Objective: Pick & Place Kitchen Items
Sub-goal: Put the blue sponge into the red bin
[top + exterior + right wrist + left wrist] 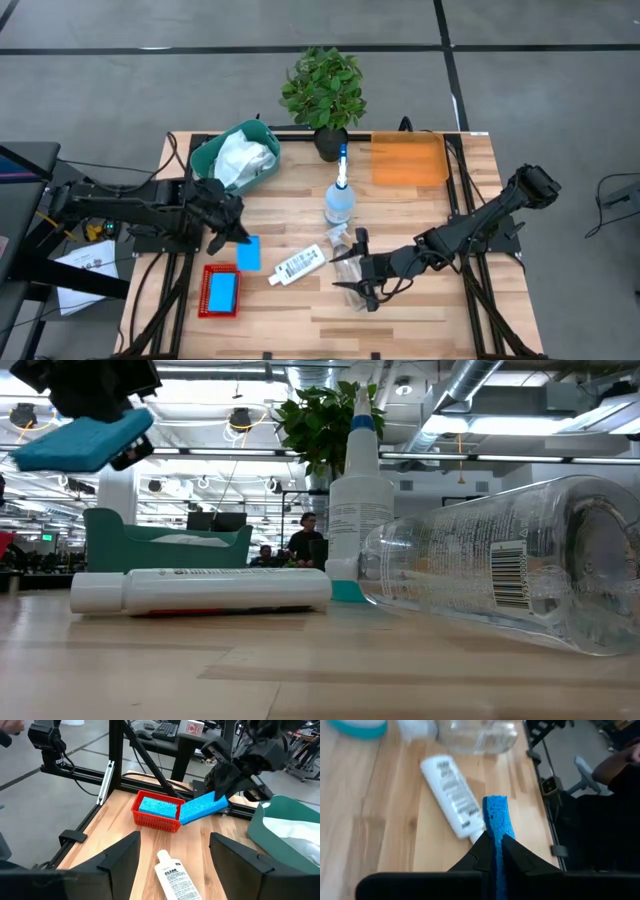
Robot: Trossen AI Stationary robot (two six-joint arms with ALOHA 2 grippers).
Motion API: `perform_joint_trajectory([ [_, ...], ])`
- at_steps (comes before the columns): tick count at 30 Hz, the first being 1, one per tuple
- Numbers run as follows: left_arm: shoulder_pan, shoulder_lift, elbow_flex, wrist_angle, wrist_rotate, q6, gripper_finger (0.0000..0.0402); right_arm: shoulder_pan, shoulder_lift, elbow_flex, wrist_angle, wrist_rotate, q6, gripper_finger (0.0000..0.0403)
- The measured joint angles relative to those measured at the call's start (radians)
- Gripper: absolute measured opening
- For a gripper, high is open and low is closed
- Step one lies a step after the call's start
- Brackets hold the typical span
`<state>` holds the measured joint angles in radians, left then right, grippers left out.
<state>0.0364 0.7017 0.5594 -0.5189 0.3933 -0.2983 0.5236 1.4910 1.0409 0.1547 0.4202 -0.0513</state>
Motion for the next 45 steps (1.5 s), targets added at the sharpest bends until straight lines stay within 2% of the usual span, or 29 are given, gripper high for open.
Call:
perform_joint_trajectory([
  [10,-0.005,0.000,0.000,-0.046,0.084,-0.060,0.0008,0.000,0.000,0.000,-0.005,0.000,0.026,0.0232],
  [21,-0.005,0.000,0.000,-0.052,0.092,-0.102,0.0008,0.000,0.000,0.000,-0.016,0.000,0.026,0.0232],
  [27,-0.015,0.000,0.000,-0.132,0.110,-0.107,0.0012,0.000,0.000,0.000,-0.016,0.000,0.027,0.0232],
  [35,-0.114,-0.043,0.000,-0.148,0.102,-0.107,0.0009,0.000,0.000,0.000,-0.028,0.000,0.053,0.0232],
  [45,-0.291,-0.125,0.000,-0.136,-0.052,-0.216,0.0010,0.000,0.000,0.000,-0.031,0.000,0.083,0.0232],
])
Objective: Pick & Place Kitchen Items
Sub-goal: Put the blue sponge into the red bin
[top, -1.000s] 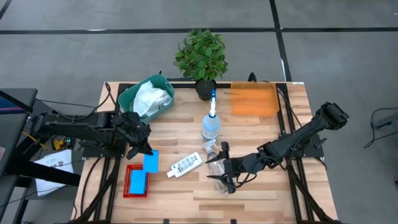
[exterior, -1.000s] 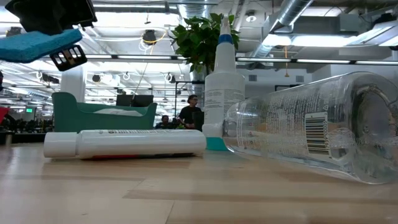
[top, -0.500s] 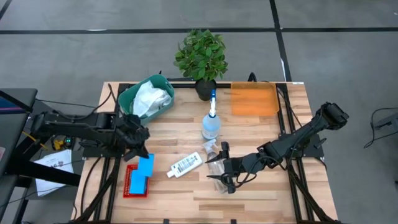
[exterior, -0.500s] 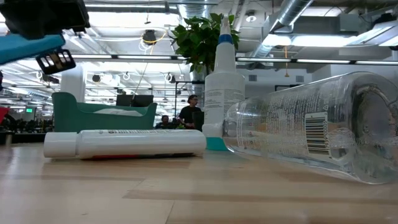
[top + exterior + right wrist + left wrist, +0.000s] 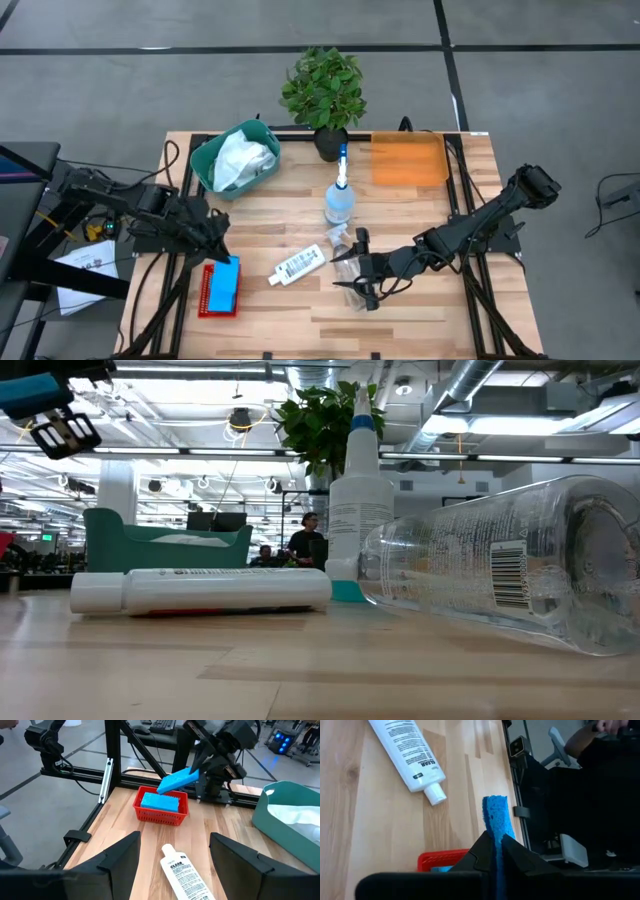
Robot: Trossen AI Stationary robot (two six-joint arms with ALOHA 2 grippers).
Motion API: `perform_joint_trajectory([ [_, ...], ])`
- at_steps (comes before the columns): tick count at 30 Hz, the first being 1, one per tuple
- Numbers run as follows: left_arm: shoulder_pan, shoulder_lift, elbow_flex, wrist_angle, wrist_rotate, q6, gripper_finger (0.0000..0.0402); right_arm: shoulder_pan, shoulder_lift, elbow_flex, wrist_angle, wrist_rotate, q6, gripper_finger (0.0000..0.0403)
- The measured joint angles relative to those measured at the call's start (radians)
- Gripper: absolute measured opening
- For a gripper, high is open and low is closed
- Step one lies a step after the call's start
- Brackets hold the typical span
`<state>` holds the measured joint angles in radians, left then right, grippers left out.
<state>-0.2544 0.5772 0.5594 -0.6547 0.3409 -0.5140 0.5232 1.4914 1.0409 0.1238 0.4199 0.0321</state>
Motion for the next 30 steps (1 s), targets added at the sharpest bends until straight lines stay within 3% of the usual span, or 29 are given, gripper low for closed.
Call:
perform_joint_trajectory([
  [14,-0.232,-0.009,-0.012,0.012,-0.197,-0.154,0.0010,0.000,0.000,0.000,-0.013,0.000,0.048,0.0232],
  [21,-0.293,-0.008,-0.104,0.102,-0.185,-0.223,0.0012,0.000,0.000,0.000,-0.015,0.000,0.048,0.0232],
  [30,-0.325,-0.008,-0.119,0.141,-0.152,-0.256,0.0011,0.000,0.000,0.000,-0.015,0.000,0.048,0.0232],
])
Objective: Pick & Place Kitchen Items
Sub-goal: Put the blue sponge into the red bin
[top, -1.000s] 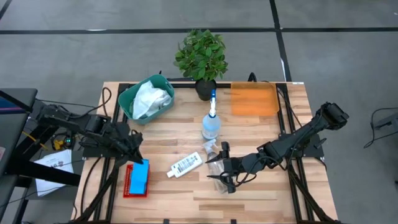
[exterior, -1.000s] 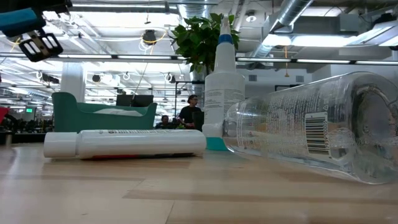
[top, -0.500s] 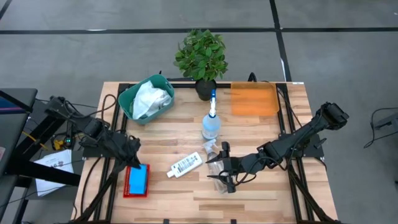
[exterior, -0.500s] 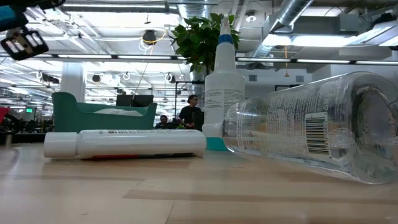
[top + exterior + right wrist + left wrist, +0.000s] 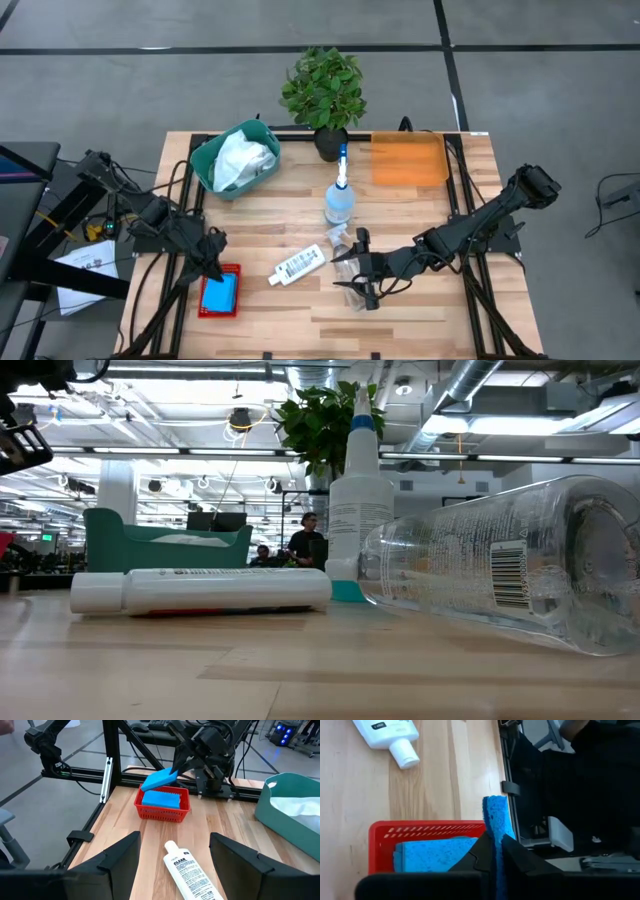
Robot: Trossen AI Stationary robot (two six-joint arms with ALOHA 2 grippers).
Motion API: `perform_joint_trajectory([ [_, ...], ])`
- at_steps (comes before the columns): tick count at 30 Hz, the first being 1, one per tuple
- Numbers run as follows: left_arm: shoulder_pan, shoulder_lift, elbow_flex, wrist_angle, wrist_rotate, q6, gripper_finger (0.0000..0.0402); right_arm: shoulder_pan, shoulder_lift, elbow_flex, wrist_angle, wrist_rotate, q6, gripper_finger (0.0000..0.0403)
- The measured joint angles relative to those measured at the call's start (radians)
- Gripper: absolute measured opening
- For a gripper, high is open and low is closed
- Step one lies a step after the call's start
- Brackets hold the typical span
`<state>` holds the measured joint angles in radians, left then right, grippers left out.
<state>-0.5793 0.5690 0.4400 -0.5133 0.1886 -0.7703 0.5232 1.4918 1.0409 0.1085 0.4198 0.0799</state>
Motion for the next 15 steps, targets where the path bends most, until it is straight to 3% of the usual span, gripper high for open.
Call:
perform_joint_trajectory([
  [15,-0.029,0.000,0.000,0.019,-0.024,-0.028,0.0012,0.000,0.000,0.000,-0.007,0.000,0.003,0.0232],
])
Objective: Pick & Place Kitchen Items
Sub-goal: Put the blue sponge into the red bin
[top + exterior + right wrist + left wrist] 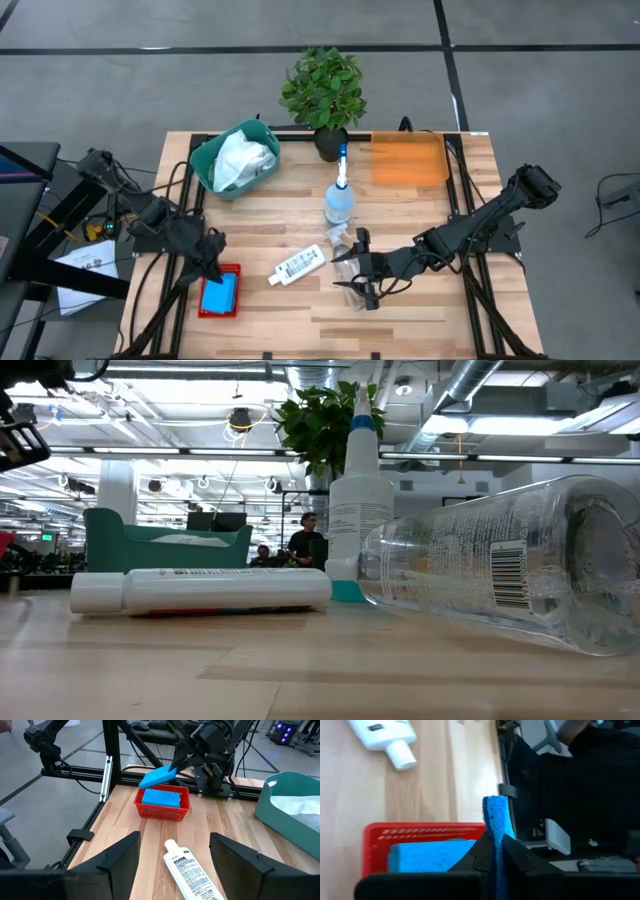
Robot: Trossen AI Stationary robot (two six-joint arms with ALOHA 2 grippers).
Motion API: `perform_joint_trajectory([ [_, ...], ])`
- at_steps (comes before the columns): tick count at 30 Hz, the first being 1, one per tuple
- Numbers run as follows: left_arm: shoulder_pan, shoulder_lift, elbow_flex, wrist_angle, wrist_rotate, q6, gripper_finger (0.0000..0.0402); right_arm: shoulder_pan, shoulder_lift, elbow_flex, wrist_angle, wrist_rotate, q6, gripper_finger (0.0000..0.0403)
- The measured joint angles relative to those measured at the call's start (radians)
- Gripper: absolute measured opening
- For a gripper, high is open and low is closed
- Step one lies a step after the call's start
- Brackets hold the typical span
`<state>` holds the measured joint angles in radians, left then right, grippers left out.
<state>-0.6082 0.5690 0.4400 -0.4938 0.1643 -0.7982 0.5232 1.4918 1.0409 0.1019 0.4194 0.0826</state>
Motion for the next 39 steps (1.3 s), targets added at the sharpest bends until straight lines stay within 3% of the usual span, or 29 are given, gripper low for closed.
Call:
perform_joint_trajectory([
  [15,-0.115,0.000,-0.003,0.011,-0.138,-0.032,0.0010,0.000,0.000,0.000,-0.013,-0.001,0.023,0.0232],
  [26,-0.117,0.000,-0.116,0.172,-0.131,-0.056,0.0010,0.000,0.000,0.000,-0.013,-0.001,0.023,0.0232],
  [39,-0.134,0.000,-0.122,0.173,-0.142,-0.053,0.0008,0.000,0.000,0.000,-0.013,-0.002,0.023,0.0232],
])
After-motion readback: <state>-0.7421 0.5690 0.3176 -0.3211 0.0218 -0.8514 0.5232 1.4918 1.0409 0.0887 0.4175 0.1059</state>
